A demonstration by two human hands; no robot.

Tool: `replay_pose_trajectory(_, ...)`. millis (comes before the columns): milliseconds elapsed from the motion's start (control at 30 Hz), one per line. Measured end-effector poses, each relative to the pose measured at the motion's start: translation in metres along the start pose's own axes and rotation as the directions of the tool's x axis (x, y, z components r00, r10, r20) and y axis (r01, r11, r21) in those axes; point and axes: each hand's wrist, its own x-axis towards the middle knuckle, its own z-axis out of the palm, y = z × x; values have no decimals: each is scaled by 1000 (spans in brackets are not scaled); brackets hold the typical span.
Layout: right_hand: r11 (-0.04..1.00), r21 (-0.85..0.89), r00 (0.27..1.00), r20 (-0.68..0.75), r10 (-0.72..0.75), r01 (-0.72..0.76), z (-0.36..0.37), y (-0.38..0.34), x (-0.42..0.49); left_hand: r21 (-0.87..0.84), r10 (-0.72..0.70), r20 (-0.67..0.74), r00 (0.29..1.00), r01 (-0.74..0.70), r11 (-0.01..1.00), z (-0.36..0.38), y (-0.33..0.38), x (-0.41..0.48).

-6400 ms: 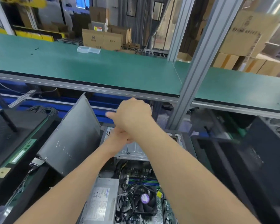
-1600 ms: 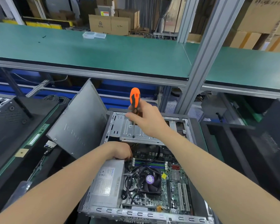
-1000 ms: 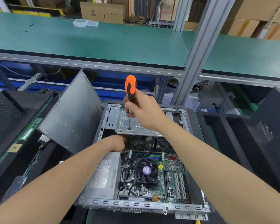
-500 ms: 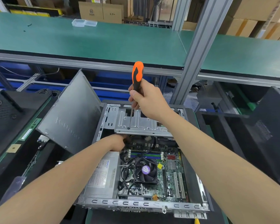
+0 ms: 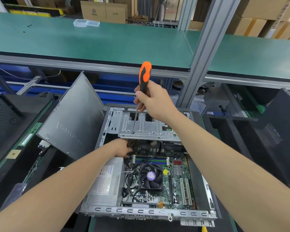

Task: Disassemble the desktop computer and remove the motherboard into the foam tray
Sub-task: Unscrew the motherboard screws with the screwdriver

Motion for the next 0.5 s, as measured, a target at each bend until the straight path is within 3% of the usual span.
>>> replay_pose_trajectory(300, 999, -30, 997, -56, -43, 42, 6, -6, 0, 51, -58, -30, 998, 60, 997, 4, 0, 4)
replay_pose_trajectory(500, 993, -103, 998, 16, -56, 58, 24, -1, -13, 192, -21, 119, 993, -2, 981, -2, 4, 6)
